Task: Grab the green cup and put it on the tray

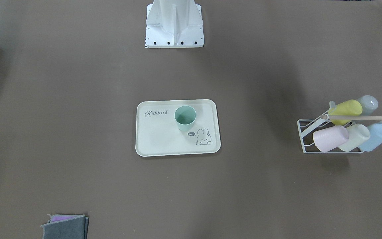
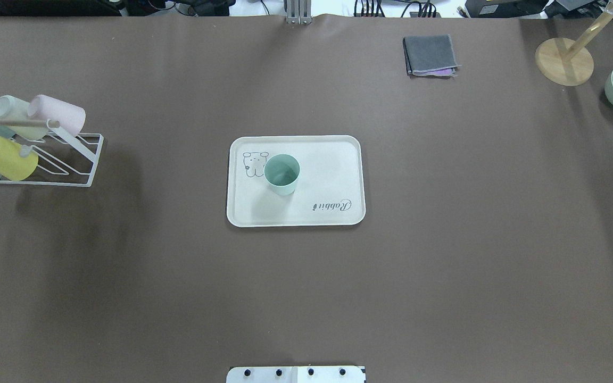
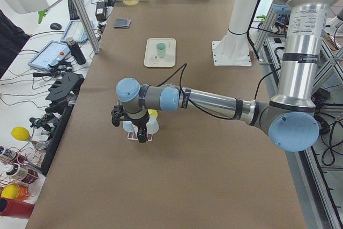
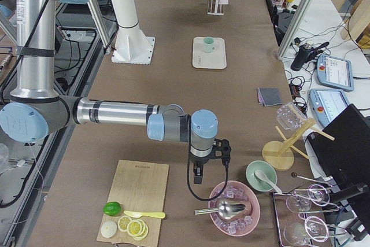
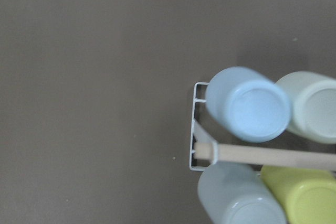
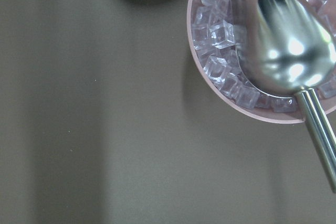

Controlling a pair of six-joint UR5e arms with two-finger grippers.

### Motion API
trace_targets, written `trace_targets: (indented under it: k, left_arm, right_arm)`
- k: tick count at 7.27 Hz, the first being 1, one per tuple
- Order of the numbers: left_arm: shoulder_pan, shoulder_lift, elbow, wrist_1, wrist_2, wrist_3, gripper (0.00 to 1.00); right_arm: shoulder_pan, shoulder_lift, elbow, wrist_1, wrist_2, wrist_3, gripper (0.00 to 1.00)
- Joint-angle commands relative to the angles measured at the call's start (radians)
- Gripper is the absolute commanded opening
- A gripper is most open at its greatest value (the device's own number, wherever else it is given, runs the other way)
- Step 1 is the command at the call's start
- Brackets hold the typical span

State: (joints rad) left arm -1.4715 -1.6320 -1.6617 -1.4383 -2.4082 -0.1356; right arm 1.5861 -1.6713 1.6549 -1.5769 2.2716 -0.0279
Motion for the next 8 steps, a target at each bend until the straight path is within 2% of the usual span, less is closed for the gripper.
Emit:
trace_targets:
  k: [1, 4, 7, 8]
  left_arm:
    - [-0.041, 0.023, 0.019, 0.015, -0.006, 0.219, 0.99]
    - [-0.125, 0.047, 0.081, 0.018, -0.006, 0.223, 0.99]
    - [-0.127, 0.046, 0.079, 0.016, 0.003, 0.223, 0.99]
    - [-0.125, 0.046, 0.077, 0.016, 0.070, 0.223, 0.99]
  right_arm:
    - [0.000, -0.001, 0.000, 0.000, 0.058, 0.000, 1.00]
    - [0.000, -0.001, 0.000, 0.000, 0.089, 0.000, 1.00]
    - [0.000, -0.001, 0.000, 0.000, 0.081, 0.000, 1.00]
    - [0.000, -0.001, 0.000, 0.000, 0.080, 0.000, 1.00]
